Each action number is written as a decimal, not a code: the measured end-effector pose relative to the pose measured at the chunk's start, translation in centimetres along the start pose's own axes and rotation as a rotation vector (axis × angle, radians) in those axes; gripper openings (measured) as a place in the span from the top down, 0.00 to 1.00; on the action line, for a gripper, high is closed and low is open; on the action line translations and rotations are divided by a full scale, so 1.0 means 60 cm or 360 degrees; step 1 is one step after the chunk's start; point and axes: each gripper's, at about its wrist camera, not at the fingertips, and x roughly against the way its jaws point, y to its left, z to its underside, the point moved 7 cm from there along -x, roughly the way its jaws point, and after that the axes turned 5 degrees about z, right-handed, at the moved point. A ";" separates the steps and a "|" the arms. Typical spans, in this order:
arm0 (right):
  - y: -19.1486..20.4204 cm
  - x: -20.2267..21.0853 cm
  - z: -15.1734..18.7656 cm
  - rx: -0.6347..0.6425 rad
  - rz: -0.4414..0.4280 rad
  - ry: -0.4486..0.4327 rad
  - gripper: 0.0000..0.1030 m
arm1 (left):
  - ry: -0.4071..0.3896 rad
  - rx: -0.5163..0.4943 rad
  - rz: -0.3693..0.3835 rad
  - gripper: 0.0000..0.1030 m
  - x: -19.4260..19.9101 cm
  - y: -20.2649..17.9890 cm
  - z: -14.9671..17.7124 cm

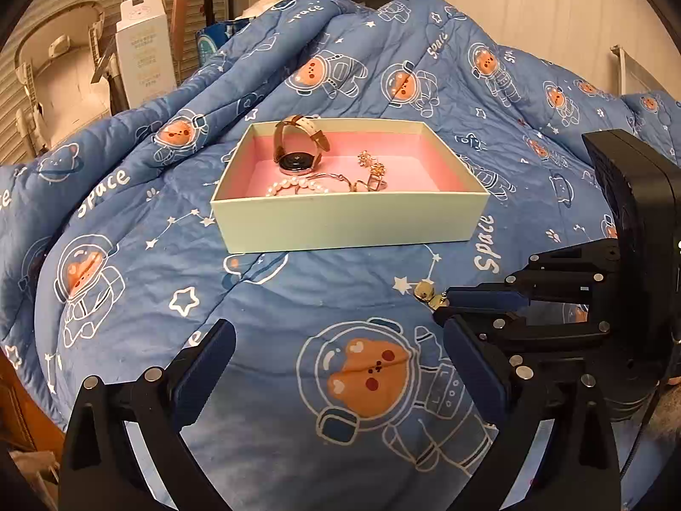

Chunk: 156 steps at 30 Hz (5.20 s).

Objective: Organize jewelry

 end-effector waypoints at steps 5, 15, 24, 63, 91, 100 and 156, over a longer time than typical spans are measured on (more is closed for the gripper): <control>-0.014 0.016 0.008 -0.0074 0.0012 -0.0010 0.87 | 0.0014 -0.0018 0.0040 0.15 -0.011 -0.013 -0.005; -0.066 0.048 0.041 -0.0251 0.0057 0.0012 0.87 | 0.0149 -0.0063 0.0204 0.55 -0.073 -0.060 -0.011; -0.075 0.053 0.048 -0.0292 0.0057 0.0017 0.87 | 0.0207 -0.0134 0.0197 0.80 -0.105 -0.076 -0.018; -0.095 0.004 -0.197 0.0257 0.0081 0.0158 0.87 | 0.0304 0.0071 0.0273 0.87 -0.102 0.040 -0.193; -0.083 -0.085 -0.187 0.0607 -0.0072 0.0560 0.86 | 0.0396 0.0284 0.0332 0.87 -0.234 0.029 -0.218; -0.073 -0.097 -0.185 0.0599 -0.0081 0.0571 0.86 | 0.0401 0.0301 0.0339 0.87 -0.246 0.030 -0.212; -0.066 0.091 -0.130 -0.0046 0.0375 -0.0276 0.22 | -0.0236 0.0232 -0.0207 0.08 0.028 0.118 -0.113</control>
